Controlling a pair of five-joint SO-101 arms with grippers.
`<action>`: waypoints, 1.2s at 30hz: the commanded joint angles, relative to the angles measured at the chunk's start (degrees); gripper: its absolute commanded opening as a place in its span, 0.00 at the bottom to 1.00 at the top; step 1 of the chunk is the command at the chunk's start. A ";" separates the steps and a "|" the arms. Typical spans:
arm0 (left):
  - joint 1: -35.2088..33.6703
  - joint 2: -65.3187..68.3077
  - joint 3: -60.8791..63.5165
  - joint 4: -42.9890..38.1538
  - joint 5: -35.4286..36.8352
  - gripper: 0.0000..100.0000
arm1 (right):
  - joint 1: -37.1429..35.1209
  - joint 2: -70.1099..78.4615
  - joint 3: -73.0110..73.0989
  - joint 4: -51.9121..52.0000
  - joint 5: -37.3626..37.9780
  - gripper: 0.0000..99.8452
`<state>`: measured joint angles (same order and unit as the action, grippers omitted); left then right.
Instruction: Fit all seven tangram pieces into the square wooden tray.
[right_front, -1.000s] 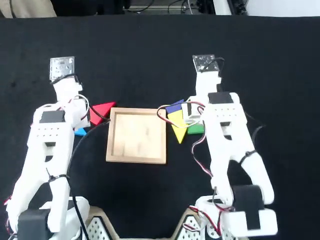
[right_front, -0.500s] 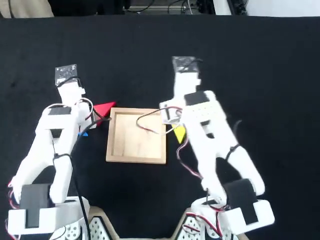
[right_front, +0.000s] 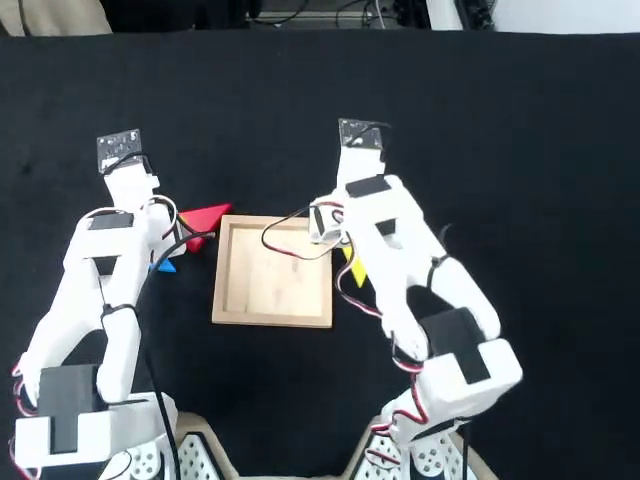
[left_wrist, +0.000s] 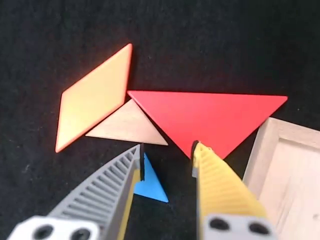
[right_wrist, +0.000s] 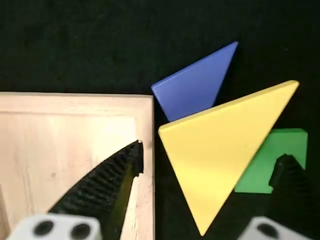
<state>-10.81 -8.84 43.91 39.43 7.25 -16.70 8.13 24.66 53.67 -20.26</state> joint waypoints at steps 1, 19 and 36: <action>-0.13 -0.26 -3.21 -0.97 0.44 0.18 | 2.64 0.57 -3.38 -0.79 -0.53 0.40; -0.04 -0.18 -2.86 -0.97 0.44 0.18 | 5.98 0.66 -4.70 -1.32 0.62 0.40; 0.04 -0.18 -2.86 -0.97 0.35 0.18 | 6.24 11.03 -12.79 3.87 3.60 0.40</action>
<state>-10.81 -8.84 43.91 39.43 7.25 -10.64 17.27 16.04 55.43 -16.22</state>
